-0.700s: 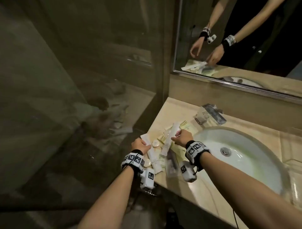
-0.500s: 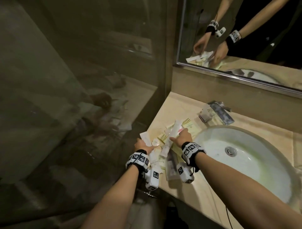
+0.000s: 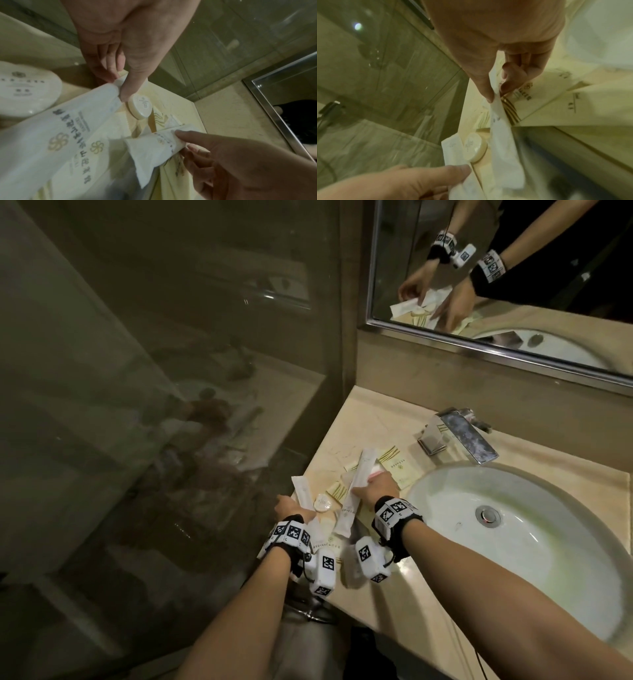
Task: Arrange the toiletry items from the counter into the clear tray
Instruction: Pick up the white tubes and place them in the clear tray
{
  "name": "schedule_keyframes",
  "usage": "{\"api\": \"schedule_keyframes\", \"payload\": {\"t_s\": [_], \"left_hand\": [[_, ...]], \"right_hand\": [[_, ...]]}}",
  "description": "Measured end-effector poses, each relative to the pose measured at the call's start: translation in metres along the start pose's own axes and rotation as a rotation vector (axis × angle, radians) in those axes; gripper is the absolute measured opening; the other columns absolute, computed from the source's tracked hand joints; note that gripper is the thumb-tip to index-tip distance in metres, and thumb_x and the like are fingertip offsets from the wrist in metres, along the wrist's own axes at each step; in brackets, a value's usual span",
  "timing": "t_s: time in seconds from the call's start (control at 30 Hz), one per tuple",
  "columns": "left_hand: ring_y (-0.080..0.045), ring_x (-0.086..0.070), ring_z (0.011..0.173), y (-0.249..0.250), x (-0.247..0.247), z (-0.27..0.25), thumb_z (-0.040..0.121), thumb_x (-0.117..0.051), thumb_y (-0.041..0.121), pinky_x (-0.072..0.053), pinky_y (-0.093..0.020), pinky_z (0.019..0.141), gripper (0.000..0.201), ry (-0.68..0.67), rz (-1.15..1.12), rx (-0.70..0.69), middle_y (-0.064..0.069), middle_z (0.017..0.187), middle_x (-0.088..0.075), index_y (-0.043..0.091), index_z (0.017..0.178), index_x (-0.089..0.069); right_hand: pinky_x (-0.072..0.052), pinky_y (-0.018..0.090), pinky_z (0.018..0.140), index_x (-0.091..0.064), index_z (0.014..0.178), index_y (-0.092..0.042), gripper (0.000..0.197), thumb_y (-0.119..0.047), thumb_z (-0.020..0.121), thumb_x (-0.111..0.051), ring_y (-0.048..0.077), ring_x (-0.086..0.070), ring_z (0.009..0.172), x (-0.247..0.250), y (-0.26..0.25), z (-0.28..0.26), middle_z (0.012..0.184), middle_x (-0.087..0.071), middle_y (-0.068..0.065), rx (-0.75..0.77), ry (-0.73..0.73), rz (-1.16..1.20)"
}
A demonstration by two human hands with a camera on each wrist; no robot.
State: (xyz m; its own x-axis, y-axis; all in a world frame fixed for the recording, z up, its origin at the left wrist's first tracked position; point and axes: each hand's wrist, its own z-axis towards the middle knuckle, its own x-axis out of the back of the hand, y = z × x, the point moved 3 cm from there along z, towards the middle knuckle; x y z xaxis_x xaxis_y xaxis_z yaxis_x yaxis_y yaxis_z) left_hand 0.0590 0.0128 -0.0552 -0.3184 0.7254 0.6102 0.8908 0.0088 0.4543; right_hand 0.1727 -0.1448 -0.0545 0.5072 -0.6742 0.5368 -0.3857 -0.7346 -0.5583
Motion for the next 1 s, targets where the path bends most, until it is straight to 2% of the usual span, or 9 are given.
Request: {"api": "schedule_keyframes", "payload": {"t_s": [0.07,0.17,0.27,0.37,0.53,0.67,0.8,0.87,1.0], "left_hand": [[-0.030,-0.063,0.113,0.002,0.005,0.000,0.071,-0.080,0.009,-0.053,-0.038,0.095,0.052,-0.040,0.008,-0.023,-0.018,0.124,-0.064,-0.002,0.118,-0.059],[-0.029,-0.065,0.109,0.007,0.019,-0.008,0.076,-0.076,0.007,-0.052,-0.032,0.089,0.038,-0.046,0.005,-0.077,-0.018,0.118,-0.067,-0.004,0.112,-0.066],[-0.030,-0.065,0.107,0.019,0.038,-0.020,0.078,-0.075,0.007,-0.052,-0.032,0.088,0.034,-0.026,-0.027,-0.148,-0.017,0.117,-0.067,-0.003,0.109,-0.066],[-0.031,-0.065,0.107,0.033,0.050,-0.031,0.077,-0.076,0.009,-0.052,-0.035,0.089,0.034,-0.031,-0.039,-0.233,-0.017,0.117,-0.067,-0.002,0.108,-0.064],[-0.030,-0.065,0.102,0.053,0.063,-0.048,0.073,-0.080,0.012,-0.053,-0.036,0.088,0.037,-0.068,-0.062,-0.421,-0.015,0.112,-0.068,0.003,0.104,-0.062],[-0.029,-0.067,0.097,0.066,0.058,-0.066,0.071,-0.080,0.015,-0.055,-0.037,0.087,0.032,-0.172,-0.046,-0.558,-0.015,0.106,-0.070,0.005,0.097,-0.063],[-0.032,-0.069,0.092,0.083,0.039,-0.097,0.073,-0.080,0.015,-0.057,-0.045,0.086,0.025,-0.314,-0.081,-0.684,-0.020,0.101,-0.071,0.011,0.086,-0.059],[-0.032,-0.070,0.090,0.092,0.026,-0.118,0.076,-0.078,0.015,-0.058,-0.042,0.083,0.025,-0.384,-0.095,-0.733,-0.021,0.099,-0.071,0.006,0.092,-0.061],[-0.033,-0.070,0.088,0.107,-0.011,-0.161,0.077,-0.076,0.013,-0.058,-0.045,0.085,0.025,-0.517,-0.125,-0.796,-0.022,0.098,-0.071,0.005,0.094,-0.060]], "right_hand": [[-0.054,0.032,0.072,-0.060,0.079,-0.011,0.019,-0.023,0.080,-0.076,0.023,-0.062,0.082,0.003,-0.001,-0.001,0.093,-0.065,0.006,0.015,-0.022,0.019],[-0.054,0.033,0.076,-0.055,0.065,-0.017,0.026,-0.021,0.082,-0.075,0.022,-0.060,0.079,0.013,-0.003,-0.006,0.080,-0.062,0.002,0.049,-0.013,0.066],[-0.049,0.033,0.073,-0.055,0.067,-0.017,0.026,-0.023,0.082,-0.076,0.021,-0.059,0.079,0.023,-0.009,-0.013,0.074,-0.059,-0.002,0.084,0.001,0.102],[-0.055,0.036,0.077,-0.064,0.078,-0.012,0.022,-0.026,0.076,-0.081,0.023,-0.064,0.082,0.037,-0.014,-0.023,0.086,-0.067,0.004,0.104,0.044,0.134],[-0.054,0.039,0.074,-0.056,0.064,-0.017,0.029,-0.022,0.073,-0.083,0.022,-0.058,0.071,0.065,-0.017,-0.054,0.071,-0.062,0.003,0.153,0.155,0.218],[-0.045,0.026,0.049,-0.053,0.067,-0.017,0.030,-0.017,0.076,-0.082,0.014,-0.052,0.054,0.092,-0.005,-0.088,0.065,-0.058,0.001,0.174,0.213,0.305],[-0.039,0.017,0.041,-0.058,0.077,-0.011,0.023,-0.016,0.077,-0.081,0.012,-0.049,0.052,0.125,0.019,-0.126,0.068,-0.059,0.002,0.188,0.273,0.401],[-0.041,0.017,0.044,-0.063,0.085,-0.009,0.021,-0.016,0.077,-0.081,0.012,-0.052,0.055,0.145,0.038,-0.146,0.074,-0.062,0.004,0.193,0.319,0.432],[-0.048,0.024,0.055,-0.061,0.080,-0.011,0.017,-0.010,0.080,-0.078,0.017,-0.060,0.064,0.189,0.090,-0.178,0.082,-0.066,0.011,0.162,0.417,0.454]]}}
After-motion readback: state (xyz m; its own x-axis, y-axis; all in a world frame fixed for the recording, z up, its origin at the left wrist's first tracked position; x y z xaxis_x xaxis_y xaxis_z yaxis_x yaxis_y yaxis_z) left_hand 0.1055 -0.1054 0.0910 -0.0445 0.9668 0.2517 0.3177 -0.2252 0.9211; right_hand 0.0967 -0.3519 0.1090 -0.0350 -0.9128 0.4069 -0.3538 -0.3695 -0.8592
